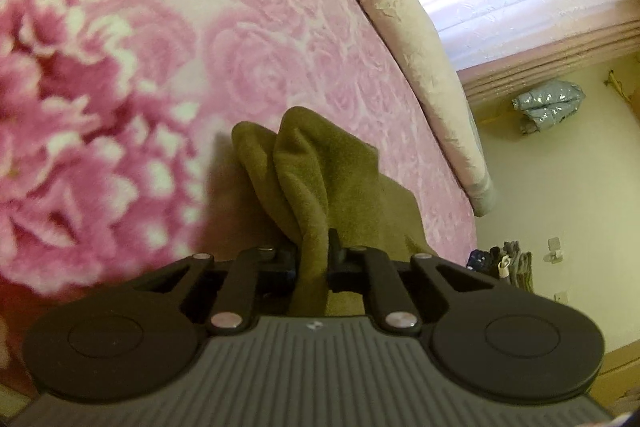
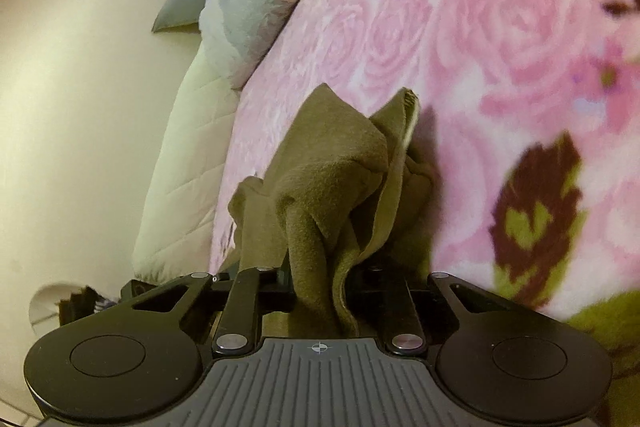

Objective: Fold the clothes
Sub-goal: 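Grasp the folded olive shirt with both tools and lift it, then carry the lifted olive shirt with both tools toward the clothes stack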

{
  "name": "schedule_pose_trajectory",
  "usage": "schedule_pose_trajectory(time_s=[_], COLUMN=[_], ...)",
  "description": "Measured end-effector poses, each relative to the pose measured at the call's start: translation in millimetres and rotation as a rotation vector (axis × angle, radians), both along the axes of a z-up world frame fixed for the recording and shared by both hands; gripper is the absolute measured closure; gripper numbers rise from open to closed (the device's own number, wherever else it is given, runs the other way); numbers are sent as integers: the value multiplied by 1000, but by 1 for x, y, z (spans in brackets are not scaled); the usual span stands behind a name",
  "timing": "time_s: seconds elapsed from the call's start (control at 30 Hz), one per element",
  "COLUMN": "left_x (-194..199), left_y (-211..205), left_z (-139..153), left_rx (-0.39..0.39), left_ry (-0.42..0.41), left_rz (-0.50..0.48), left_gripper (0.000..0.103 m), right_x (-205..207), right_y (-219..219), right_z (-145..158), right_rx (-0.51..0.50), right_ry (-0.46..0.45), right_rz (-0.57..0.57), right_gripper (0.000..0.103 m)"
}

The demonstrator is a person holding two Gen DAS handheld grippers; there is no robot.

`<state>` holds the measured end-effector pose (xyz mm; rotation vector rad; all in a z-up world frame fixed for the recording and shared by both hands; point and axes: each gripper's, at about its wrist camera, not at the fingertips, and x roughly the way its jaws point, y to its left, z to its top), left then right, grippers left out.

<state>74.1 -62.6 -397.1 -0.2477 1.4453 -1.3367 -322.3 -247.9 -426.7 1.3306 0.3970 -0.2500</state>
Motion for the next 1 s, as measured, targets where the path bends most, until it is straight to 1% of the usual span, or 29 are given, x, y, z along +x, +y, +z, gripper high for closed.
schedule_pose_trajectory(time_s=[0.07, 0.1, 0.17, 0.37, 0.57, 0.6, 0.67, 0.77, 0.9, 1.0], left_x=[-3, -6, -17, -65, -154, -170, -204, -268, -352, -415], left_y=[-10, -16, -33, -92, -148, -157, -176, -203, -232, -257], left_z=[22, 35, 69, 180, 251, 263, 282, 296, 305, 304], left_rx=[-6, -12, -27, -70, -140, -152, -179, -216, -234, -237], left_ry=[4, 6, 8, -2, 24, 29, 36, 58, 88, 101], left_rz=[-11, -19, -54, -209, -445, -485, -572, -711, -848, -908], left_gripper=[94, 94, 94, 94, 94, 94, 94, 94, 94, 94], right_x=[-1, -4, -14, -69, -147, -166, -197, -245, -312, -361], right_y=[-6, -9, -13, -13, 8, 14, 30, 56, 84, 91], right_z=[16, 30, 56, 167, 282, 298, 317, 341, 348, 349], right_rx=[6, 6, 6, -21, -58, -76, -104, -138, -121, -118], right_ry=[14, 22, 26, 21, 46, 47, 53, 57, 45, 40], right_rz=[-13, -26, -55, -212, -444, -497, -601, -756, -952, -1054], right_gripper=[84, 84, 84, 84, 84, 84, 84, 84, 84, 84])
